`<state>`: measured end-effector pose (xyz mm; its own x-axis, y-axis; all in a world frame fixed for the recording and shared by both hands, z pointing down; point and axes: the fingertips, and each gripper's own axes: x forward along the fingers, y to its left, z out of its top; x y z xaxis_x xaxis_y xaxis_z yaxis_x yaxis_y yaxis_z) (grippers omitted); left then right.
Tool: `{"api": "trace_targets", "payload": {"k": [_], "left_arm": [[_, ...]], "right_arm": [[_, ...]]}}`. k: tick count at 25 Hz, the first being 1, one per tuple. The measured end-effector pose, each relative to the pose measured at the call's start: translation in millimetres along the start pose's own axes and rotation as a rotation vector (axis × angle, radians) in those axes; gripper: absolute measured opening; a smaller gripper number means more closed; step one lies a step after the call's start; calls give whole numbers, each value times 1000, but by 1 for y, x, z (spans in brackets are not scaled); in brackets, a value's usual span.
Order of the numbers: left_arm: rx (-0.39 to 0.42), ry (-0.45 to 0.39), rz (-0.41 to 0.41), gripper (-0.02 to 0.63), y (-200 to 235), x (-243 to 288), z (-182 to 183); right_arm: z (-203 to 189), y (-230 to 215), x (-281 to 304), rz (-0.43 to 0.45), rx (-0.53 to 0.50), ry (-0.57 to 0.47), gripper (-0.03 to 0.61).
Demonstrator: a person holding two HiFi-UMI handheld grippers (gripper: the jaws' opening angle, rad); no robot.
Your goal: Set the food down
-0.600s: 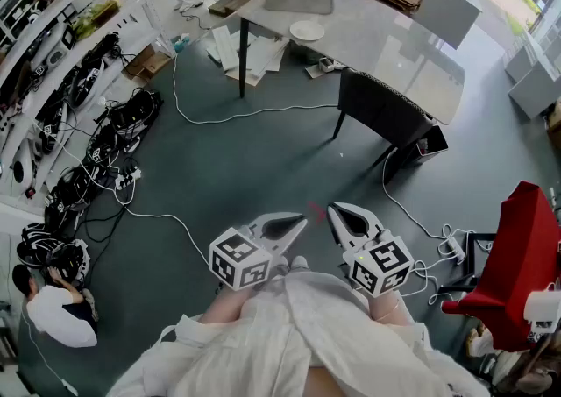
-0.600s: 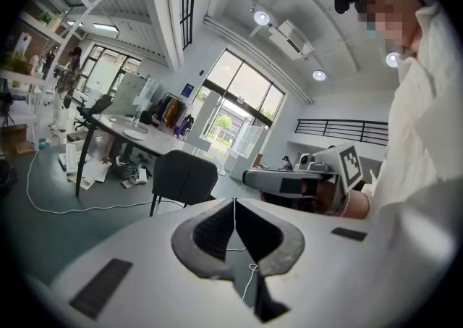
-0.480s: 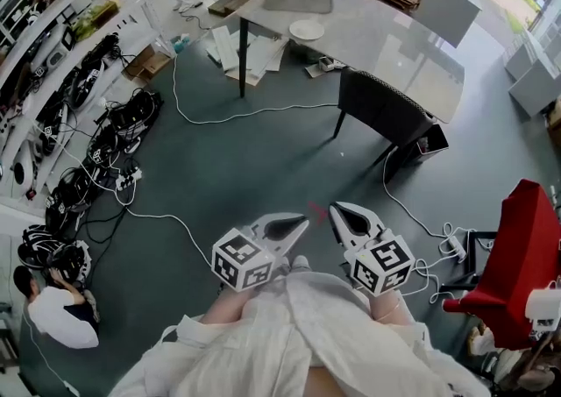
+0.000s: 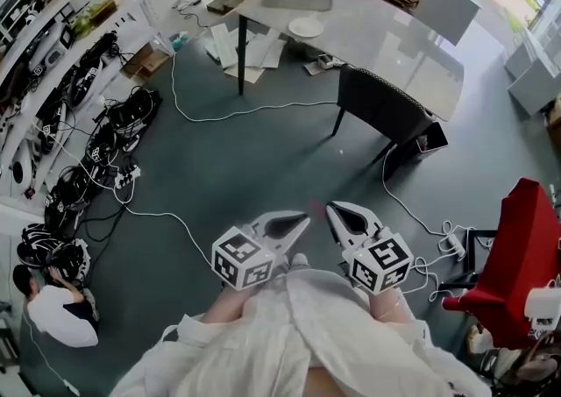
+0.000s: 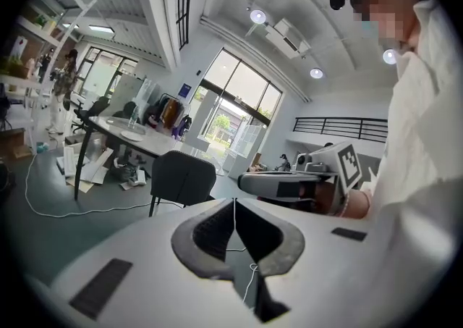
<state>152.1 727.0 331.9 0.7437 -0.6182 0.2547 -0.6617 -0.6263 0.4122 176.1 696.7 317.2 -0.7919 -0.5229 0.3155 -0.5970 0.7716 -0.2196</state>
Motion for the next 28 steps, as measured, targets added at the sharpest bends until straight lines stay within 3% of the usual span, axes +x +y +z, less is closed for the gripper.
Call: {"api": "trace_targets", "payload": {"k": [5,18,28], "left_arm": [[-12,-3,10,17,3,6,-4],[-38,-18,58,17,7,20,-5],[-63,9,82,17,38,39,-7]], "right_arm": [[6,-1,1,54,28,-64,2],[4,-31,-8,19,113,-83,2],[-11,-62,7,-11,176,-48,2]]}}
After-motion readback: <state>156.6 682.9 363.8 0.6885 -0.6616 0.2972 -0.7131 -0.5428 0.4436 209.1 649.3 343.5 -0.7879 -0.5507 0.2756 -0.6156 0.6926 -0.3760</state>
